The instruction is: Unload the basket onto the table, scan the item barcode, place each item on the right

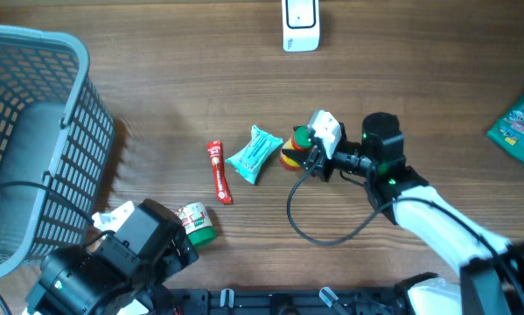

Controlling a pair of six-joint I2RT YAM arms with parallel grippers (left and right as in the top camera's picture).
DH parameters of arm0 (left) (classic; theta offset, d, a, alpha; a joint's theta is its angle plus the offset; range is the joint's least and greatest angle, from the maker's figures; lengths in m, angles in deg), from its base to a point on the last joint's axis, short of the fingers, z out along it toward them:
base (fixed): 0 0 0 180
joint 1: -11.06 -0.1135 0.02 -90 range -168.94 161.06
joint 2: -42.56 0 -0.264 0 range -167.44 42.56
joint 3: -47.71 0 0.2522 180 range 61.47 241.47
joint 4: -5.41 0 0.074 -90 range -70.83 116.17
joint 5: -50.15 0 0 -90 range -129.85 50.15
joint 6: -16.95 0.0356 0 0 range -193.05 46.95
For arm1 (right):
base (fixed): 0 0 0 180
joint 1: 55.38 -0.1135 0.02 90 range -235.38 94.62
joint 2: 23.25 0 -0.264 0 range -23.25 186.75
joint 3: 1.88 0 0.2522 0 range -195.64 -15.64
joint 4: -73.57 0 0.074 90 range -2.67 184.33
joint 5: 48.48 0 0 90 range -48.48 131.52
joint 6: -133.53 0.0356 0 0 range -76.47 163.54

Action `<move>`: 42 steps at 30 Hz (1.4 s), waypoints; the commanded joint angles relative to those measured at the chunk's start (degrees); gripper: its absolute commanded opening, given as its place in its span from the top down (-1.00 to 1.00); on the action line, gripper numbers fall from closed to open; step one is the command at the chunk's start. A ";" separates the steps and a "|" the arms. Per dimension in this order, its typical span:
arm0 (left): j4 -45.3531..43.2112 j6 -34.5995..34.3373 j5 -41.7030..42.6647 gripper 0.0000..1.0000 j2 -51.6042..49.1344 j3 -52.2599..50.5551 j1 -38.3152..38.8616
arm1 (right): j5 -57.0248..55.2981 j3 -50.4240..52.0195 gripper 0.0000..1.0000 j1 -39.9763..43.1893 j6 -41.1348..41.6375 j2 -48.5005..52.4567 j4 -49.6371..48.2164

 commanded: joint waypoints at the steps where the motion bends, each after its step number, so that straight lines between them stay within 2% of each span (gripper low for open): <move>1: 0.09 -0.79 -0.13 -1.00 0.26 -0.07 -0.07 | 4.07 -1.90 -0.01 0.61 -0.52 4.90 -0.81; 3: 0.09 -0.79 -0.13 -1.00 0.26 -0.07 -0.07 | 4.07 -2.12 -0.09 0.61 -0.24 5.16 -0.76; 6: 0.09 -0.79 -0.13 -1.00 0.26 -0.07 -0.07 | 4.02 -2.14 -0.58 0.61 -0.24 5.09 0.63; 8: 0.09 -0.79 -0.13 -1.00 0.26 -0.07 -0.07 | 4.02 -2.14 -0.74 0.66 -0.20 5.09 2.23; 9: 0.09 -0.79 -0.13 -1.00 0.26 -0.07 -0.07 | 4.04 -2.23 -0.91 0.66 1.70 5.07 2.12; 10: 0.09 -0.79 -0.13 -1.00 0.26 -0.07 -0.07 | 4.04 -2.99 -1.00 0.66 5.11 4.72 2.12; 12: 0.09 -0.79 -0.13 -1.00 0.26 -0.07 -0.07 | 4.26 -5.01 -1.00 0.66 13.11 1.88 3.78; 15: 0.09 -0.79 -0.13 -1.00 0.26 -0.07 -0.07 | 8.35 -6.78 -1.00 0.66 22.84 -7.41 12.48; 18: 0.09 -0.79 -0.13 -1.00 0.26 -0.07 -0.07 | 6.34 -6.78 -1.00 0.66 27.91 -19.26 22.45; 21: 0.09 -0.79 -0.13 -1.00 0.26 -0.07 -0.07 | -1.07 -6.78 -0.99 0.66 45.66 -29.14 26.21; 22: 0.09 -0.79 -0.13 -1.00 0.26 -0.07 -0.07 | -9.33 -6.78 -1.00 0.66 60.87 -31.95 31.74; 23: 0.09 -0.79 -0.13 -1.00 0.26 -0.07 -0.07 | -15.85 -6.78 -0.99 0.66 79.32 -33.81 42.03; 24: 0.09 -0.79 -0.13 -1.00 0.26 -0.07 -0.07 | -16.59 -6.73 -0.99 0.66 94.60 -34.25 49.00; 25: 0.09 -0.79 -0.13 -1.00 0.26 -0.07 -0.07 | -15.93 -6.71 -0.99 0.63 102.31 -34.25 51.87; 27: 0.09 -0.79 -0.13 -1.00 0.26 -0.07 -0.07 | -20.92 -6.71 -0.99 0.66 99.34 -34.12 55.65; 28: 0.09 -0.79 -0.13 -1.00 0.26 -0.07 -0.07 | -23.39 -6.71 -0.99 0.66 105.18 -33.81 55.74; 31: 0.09 -0.79 -0.13 -1.00 0.26 -0.07 -0.07 | -21.42 -6.71 -0.99 0.66 123.10 -33.38 57.09; 32: 0.09 -0.79 -0.13 -1.00 0.26 -0.07 -0.07 | -20.37 -6.69 -0.98 0.66 134.11 -32.61 60.26; 34: 0.09 -0.79 -0.13 -1.00 0.26 -0.07 -0.07 | -18.05 -6.56 -0.99 0.66 135.93 -29.16 57.18; 40: 0.09 -0.79 -0.13 -1.00 0.26 -0.07 -0.07 | -0.20 -6.56 -1.00 0.66 135.95 -4.11 30.80; 42: 0.09 -0.79 -0.13 -1.00 0.26 -0.07 -0.07 | 3.61 -6.56 -0.93 0.66 135.97 4.22 21.22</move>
